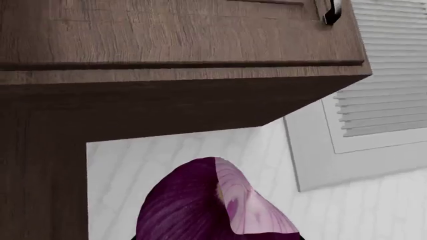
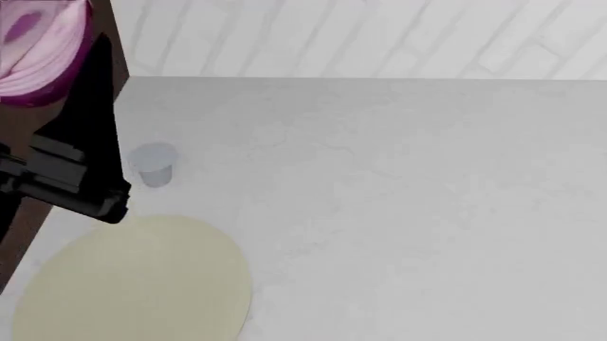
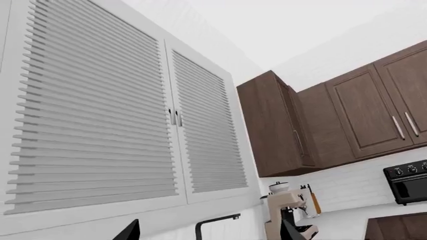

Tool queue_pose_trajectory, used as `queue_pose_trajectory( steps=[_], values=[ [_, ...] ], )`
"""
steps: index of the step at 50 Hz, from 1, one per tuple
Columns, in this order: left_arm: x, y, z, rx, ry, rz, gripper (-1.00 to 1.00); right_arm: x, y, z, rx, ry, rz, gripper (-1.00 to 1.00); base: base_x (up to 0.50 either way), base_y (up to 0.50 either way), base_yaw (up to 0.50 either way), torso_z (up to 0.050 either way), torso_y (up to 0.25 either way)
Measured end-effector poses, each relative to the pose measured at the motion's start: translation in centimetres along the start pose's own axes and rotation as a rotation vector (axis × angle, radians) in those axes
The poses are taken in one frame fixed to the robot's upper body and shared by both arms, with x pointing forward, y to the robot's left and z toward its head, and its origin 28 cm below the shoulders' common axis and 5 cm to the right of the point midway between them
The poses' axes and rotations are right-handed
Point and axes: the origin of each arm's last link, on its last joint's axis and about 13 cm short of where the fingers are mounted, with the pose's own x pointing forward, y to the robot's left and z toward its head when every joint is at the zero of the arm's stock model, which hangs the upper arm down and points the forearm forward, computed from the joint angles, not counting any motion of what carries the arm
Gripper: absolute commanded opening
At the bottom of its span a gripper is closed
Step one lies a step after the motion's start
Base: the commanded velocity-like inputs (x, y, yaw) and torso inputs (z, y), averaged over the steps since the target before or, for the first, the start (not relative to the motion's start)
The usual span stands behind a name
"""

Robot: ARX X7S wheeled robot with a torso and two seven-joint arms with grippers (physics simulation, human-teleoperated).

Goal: Pick the onion from the counter and place it in the microwave.

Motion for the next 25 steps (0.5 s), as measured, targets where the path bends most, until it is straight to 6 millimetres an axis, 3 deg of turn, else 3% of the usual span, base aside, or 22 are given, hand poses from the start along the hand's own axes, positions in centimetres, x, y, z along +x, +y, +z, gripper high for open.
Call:
queue_pose_trajectory(
  steps=[25],
  values=[
    [7.2,1.3,8.8,0.160,-0.195,0.042,-1.00,-0.1,-0.1,-0.1,0.023,0.006,-0.002,1.00,0.00,0.00,0.00,0.000,0.000]
  ],
)
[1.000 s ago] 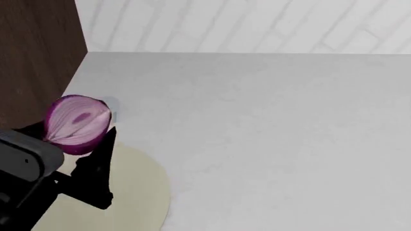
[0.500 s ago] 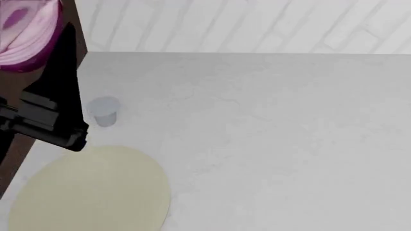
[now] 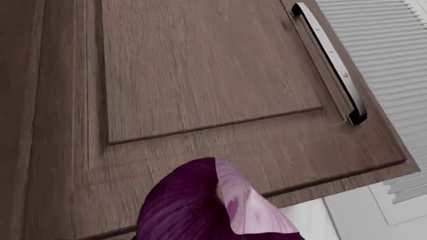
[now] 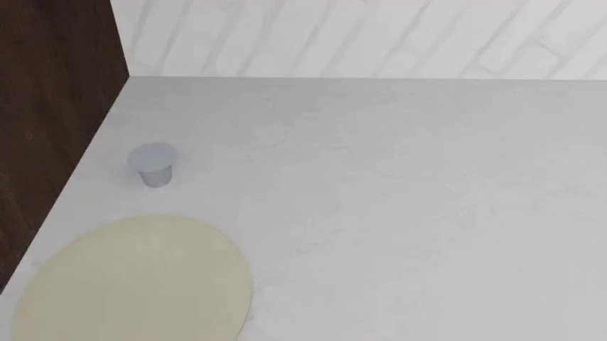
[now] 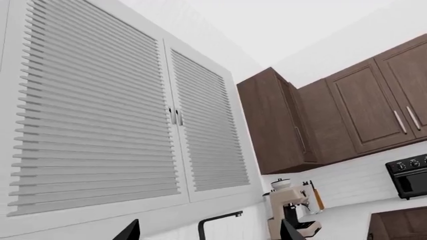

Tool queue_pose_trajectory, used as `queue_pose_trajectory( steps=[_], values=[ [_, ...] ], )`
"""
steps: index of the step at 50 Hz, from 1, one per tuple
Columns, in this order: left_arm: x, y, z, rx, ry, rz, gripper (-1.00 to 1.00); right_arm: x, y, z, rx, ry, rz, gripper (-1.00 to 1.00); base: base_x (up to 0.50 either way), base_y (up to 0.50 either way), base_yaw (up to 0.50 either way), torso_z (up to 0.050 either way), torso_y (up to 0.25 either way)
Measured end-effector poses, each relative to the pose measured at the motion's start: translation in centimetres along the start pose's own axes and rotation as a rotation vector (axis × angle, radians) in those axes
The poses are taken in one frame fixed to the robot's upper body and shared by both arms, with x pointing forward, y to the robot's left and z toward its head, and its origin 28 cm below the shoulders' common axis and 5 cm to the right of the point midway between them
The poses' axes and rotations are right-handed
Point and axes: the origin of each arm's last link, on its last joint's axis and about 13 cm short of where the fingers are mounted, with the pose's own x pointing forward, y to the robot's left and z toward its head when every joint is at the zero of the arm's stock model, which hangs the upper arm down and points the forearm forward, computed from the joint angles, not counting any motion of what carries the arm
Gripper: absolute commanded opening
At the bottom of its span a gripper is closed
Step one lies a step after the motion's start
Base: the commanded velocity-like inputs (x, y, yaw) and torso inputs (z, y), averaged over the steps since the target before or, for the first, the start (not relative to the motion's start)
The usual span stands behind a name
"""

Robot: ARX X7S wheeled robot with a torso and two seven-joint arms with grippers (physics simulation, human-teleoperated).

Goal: Pick the onion from the counter and place it in the microwave.

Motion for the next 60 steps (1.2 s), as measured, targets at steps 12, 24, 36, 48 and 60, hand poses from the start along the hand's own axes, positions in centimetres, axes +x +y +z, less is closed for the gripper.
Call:
queue_pose_trajectory(
  steps=[12,24,36,48,60],
  values=[
    [4.3,1.5,3.2,0.060,-0.030,0.022,-1.00,0.0,0.0,0.0,0.004,0.000,0.000,1.00,0.00,0.00,0.00,0.000,0.000],
    [8.4,2.8,6.5,0.084,-0.052,0.057,-1.00,0.1,0.2,0.1,0.007,-0.002,0.005,1.00,0.00,0.00,0.00,0.000,0.000],
    [12.2,3.9,10.0,0.102,-0.074,0.075,-1.00,0.2,0.4,0.2,0.011,-0.003,0.012,1.00,0.00,0.00,0.00,0.000,0.001],
    [15.8,4.9,13.8,0.111,-0.100,0.091,-1.00,0.2,0.6,0.3,0.017,-0.004,0.016,1.00,0.00,0.00,0.00,0.000,0.000],
    [17.1,5.2,16.1,0.116,-0.118,0.115,-1.00,0.2,0.7,0.3,0.024,-0.004,0.019,1.00,0.00,0.00,0.00,0.000,0.000]
  ],
)
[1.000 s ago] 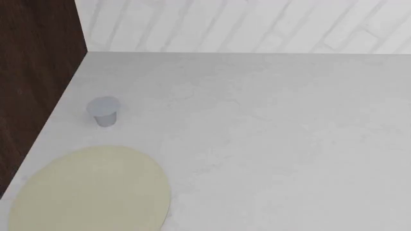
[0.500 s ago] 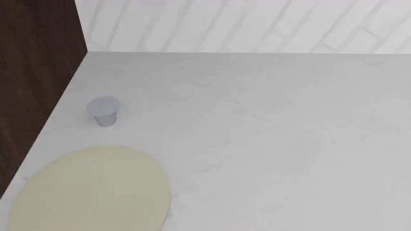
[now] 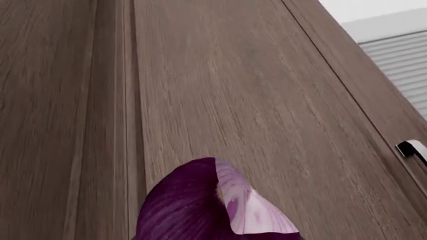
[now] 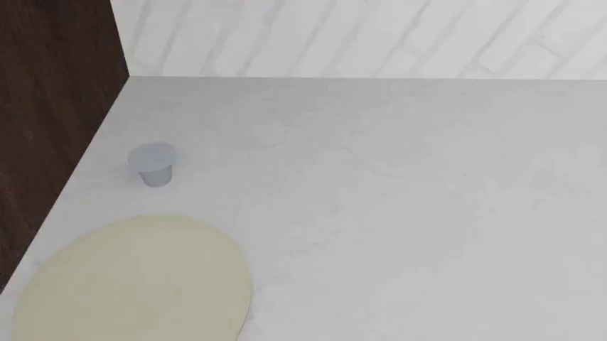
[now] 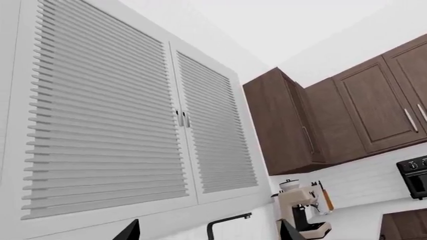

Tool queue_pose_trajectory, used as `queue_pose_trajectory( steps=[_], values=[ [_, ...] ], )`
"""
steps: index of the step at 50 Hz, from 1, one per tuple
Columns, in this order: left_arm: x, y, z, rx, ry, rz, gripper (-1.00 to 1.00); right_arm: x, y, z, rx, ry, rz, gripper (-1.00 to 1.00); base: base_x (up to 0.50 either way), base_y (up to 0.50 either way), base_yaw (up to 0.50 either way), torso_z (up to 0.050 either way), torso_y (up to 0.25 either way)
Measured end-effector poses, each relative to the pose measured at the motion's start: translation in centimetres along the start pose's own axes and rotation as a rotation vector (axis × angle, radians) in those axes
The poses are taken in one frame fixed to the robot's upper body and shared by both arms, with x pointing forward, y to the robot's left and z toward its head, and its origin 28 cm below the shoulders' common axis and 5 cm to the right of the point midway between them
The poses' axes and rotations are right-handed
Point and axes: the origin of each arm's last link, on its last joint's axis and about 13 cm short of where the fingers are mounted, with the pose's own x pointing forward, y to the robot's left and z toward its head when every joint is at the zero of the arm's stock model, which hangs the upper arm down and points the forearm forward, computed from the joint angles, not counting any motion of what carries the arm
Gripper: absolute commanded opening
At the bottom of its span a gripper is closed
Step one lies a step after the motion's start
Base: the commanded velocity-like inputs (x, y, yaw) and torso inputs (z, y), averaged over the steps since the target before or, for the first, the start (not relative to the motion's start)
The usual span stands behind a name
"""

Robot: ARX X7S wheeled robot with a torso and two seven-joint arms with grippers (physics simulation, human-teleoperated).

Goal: Pick the onion from the counter and place it in the microwave.

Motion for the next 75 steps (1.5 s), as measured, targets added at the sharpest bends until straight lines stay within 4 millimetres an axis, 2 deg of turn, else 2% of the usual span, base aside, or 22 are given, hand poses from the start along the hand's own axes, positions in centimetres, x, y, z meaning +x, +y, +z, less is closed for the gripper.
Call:
queue_pose_trajectory(
  steps=[39,70,75],
  values=[
    [-0.5,-1.1,3.4,0.059,-0.093,-0.026,-1.00,-0.1,0.4,-0.3,0.010,0.014,0.013,1.00,0.00,0.00,0.00,0.000,0.000],
    [-0.6,-1.1,3.8,0.061,-0.111,-0.028,-1.00,0.0,0.5,-0.3,0.004,0.021,0.024,1.00,-0.48,0.00,0.00,0.000,0.000],
    [-0.6,-1.1,4.0,0.062,-0.119,-0.028,-1.00,0.0,0.5,-0.2,0.005,0.020,0.025,1.00,0.00,0.00,0.00,0.000,0.000]
  ],
)
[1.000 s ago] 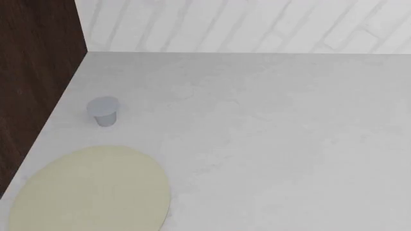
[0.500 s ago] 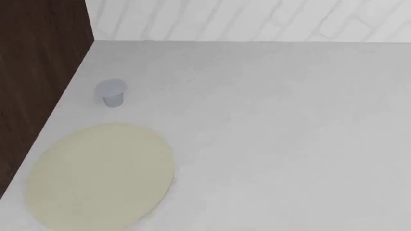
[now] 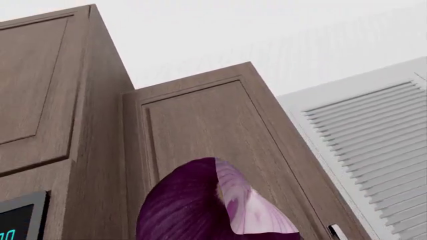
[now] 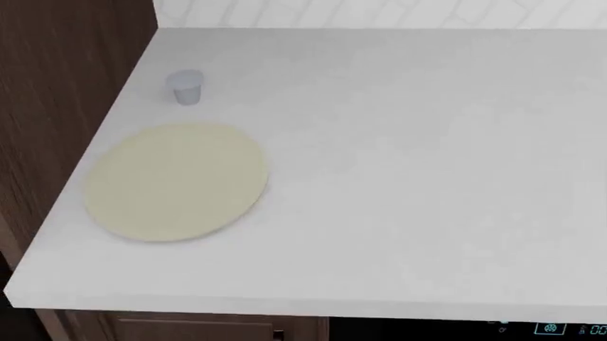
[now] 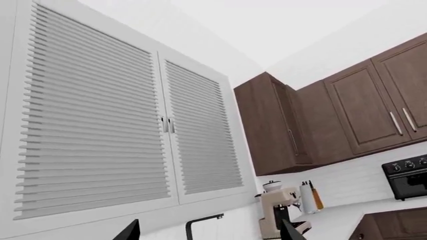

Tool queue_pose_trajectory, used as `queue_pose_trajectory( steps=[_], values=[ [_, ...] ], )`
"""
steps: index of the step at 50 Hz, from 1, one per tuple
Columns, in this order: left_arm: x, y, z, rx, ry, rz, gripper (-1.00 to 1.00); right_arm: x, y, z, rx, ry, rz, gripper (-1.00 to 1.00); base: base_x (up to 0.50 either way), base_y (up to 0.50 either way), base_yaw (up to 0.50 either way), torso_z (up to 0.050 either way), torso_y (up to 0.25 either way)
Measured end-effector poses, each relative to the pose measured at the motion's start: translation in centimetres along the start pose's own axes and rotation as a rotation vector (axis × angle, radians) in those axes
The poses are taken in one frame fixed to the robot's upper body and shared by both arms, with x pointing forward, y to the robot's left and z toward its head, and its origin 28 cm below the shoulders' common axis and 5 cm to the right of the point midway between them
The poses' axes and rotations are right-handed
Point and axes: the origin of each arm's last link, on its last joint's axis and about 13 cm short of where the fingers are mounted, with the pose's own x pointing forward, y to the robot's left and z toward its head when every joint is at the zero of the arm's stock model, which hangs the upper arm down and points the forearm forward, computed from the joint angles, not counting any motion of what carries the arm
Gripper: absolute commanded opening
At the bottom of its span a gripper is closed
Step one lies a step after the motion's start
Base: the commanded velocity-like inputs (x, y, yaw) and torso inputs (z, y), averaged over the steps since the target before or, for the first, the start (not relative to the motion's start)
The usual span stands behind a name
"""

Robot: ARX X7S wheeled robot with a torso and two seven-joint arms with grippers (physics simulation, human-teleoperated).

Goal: Pick the onion from the counter and place it in the microwave.

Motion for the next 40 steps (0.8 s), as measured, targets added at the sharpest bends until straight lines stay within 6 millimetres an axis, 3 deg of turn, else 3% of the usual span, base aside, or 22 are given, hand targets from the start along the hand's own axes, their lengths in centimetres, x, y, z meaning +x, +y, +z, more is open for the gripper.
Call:
queue_pose_trajectory(
  steps=[40],
  values=[
    [0.04,0.15,-0.23,0.001,0.004,0.007,-1.00,-0.05,0.03,0.18,-0.019,-0.003,0.019,1.00,0.00,0.47,0.00,0.000,0.000]
  ],
)
